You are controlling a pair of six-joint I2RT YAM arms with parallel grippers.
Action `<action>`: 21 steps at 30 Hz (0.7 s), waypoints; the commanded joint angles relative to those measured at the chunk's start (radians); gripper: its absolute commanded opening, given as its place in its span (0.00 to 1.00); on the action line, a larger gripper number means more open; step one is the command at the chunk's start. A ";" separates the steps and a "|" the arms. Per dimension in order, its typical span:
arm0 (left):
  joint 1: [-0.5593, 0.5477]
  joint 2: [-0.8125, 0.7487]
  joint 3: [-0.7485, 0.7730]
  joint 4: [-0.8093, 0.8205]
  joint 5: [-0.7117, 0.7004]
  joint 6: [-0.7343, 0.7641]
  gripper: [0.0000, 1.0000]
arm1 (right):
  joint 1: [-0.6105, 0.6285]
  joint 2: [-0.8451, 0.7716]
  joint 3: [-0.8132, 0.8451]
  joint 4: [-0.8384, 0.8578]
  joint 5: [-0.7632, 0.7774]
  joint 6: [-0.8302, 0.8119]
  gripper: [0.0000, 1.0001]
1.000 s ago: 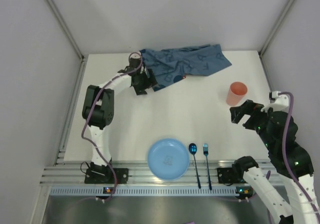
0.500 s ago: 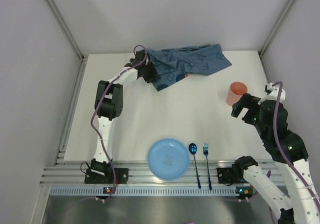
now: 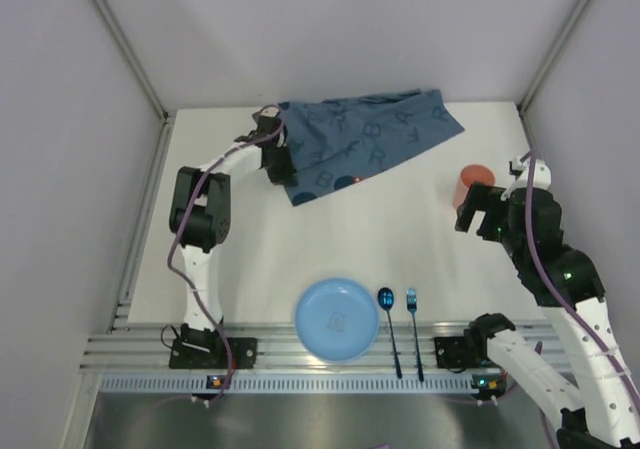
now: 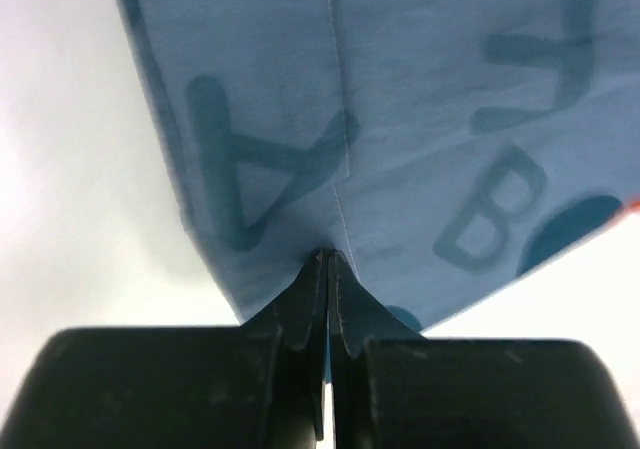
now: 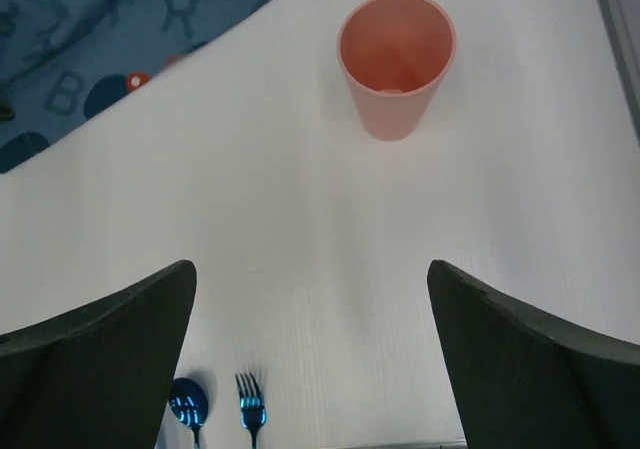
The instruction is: Set the dinner table for one person
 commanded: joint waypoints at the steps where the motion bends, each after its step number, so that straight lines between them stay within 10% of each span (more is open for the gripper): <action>1: 0.122 -0.167 -0.240 -0.169 -0.146 0.117 0.00 | 0.012 0.013 -0.002 0.075 -0.059 -0.059 1.00; 11: 0.401 -0.572 -0.504 -0.241 -0.270 0.211 0.03 | 0.032 0.045 -0.027 0.173 -0.101 -0.043 1.00; 16: 0.387 -0.632 -0.426 -0.252 -0.114 0.171 0.78 | 0.042 0.145 -0.024 0.240 -0.234 -0.017 1.00; 21: 0.326 -0.629 -0.410 -0.223 -0.063 0.119 0.98 | 0.052 0.373 -0.010 0.351 -0.425 0.011 0.93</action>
